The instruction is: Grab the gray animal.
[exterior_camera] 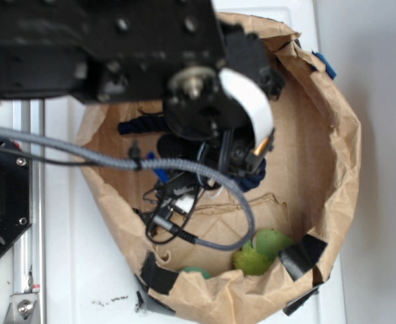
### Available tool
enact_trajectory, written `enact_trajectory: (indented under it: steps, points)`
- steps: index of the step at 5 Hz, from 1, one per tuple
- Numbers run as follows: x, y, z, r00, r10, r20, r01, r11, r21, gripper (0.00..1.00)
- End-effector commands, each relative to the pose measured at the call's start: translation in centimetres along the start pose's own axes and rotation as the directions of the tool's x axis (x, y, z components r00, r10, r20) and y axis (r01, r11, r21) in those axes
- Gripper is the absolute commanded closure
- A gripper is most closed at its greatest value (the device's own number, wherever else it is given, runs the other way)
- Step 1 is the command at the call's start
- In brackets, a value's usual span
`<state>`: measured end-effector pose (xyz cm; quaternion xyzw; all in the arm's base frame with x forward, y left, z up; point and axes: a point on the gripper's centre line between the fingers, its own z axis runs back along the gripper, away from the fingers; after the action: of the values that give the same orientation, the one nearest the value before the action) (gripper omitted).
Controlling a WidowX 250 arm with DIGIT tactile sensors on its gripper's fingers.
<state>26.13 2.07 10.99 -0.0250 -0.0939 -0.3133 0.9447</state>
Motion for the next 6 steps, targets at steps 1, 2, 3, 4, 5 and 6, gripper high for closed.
enact_trajectory:
  steps: [1, 2, 3, 4, 5, 6]
  points:
    - [-0.4, 2.2, -2.8, 0.996, -0.088, -0.016, 0.088, 0.996, 0.025, 0.00]
    - [0.5, 3.7, -4.0, 0.996, -0.068, -0.049, 0.070, 0.997, 0.036, 0.00]
    - [1.4, 5.2, -4.5, 0.998, -0.016, -0.063, 0.018, 0.999, 0.026, 0.00]
    - [1.3, 5.0, -5.1, 0.998, -0.011, -0.062, 0.014, 0.999, 0.047, 1.00]
    - [1.1, 4.9, -5.2, 0.998, -0.020, -0.062, 0.024, 0.998, 0.056, 1.00]
    - [1.0, 4.7, -5.0, 0.998, -0.027, -0.062, 0.031, 0.998, 0.056, 1.00]
